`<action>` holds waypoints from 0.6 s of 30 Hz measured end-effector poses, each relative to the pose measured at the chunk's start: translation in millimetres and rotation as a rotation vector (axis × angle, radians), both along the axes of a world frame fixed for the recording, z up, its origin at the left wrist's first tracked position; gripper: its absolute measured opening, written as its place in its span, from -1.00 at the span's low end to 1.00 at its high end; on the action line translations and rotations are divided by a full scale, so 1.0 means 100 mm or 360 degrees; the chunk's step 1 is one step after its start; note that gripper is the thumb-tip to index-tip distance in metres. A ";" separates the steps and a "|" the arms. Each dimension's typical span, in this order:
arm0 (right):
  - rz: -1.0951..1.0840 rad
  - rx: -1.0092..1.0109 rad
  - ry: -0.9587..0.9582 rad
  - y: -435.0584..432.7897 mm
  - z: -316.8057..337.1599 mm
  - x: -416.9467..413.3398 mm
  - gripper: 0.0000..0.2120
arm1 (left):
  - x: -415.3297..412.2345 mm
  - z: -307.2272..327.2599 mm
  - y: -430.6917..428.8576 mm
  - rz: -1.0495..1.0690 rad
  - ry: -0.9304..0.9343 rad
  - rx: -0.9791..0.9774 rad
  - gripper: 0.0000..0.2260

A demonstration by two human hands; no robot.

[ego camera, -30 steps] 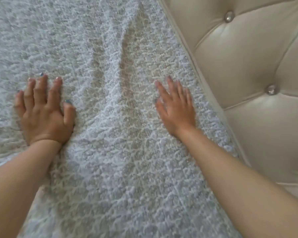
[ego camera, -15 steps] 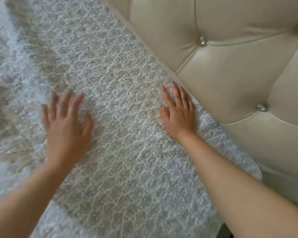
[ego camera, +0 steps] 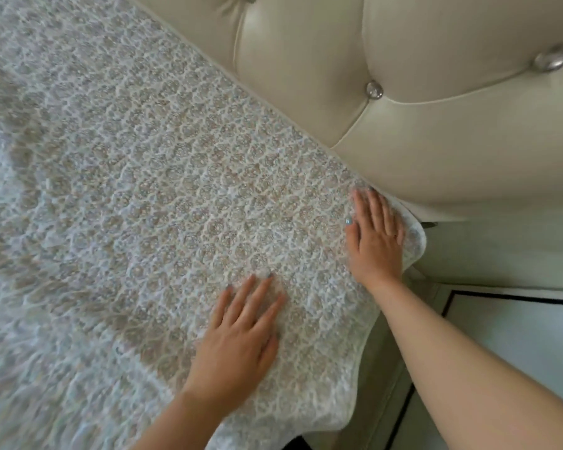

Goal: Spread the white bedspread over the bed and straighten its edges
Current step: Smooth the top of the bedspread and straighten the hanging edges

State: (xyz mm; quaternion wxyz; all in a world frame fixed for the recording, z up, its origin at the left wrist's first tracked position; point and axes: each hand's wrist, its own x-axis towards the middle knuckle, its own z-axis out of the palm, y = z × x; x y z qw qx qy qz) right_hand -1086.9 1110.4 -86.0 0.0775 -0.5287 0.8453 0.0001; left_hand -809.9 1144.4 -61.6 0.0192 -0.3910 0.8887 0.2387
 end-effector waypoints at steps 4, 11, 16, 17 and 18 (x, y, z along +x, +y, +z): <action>-0.0579 -0.0138 -0.0379 0.44 0.04 0.13 -0.50 | 0.14 0.21 0.35 -0.0033 0.0203 -0.0148 -0.63; -0.1355 -0.0125 -0.1305 1.45 0.22 1.02 -0.41 | 1.01 0.17 1.54 0.0107 0.0146 -0.0238 -0.69; -0.1736 -0.0128 -0.2016 2.07 0.39 1.64 -0.57 | 1.65 0.09 2.23 0.0162 -0.0258 -0.0070 -0.28; -0.1666 -0.0056 -0.2070 2.16 0.45 1.79 -0.53 | 1.76 0.11 2.36 0.0156 -0.0313 -0.0060 -0.21; -0.1592 0.0090 -0.2090 2.25 0.45 1.91 -0.40 | 1.84 0.12 2.44 0.0153 -0.0355 -0.0042 -0.13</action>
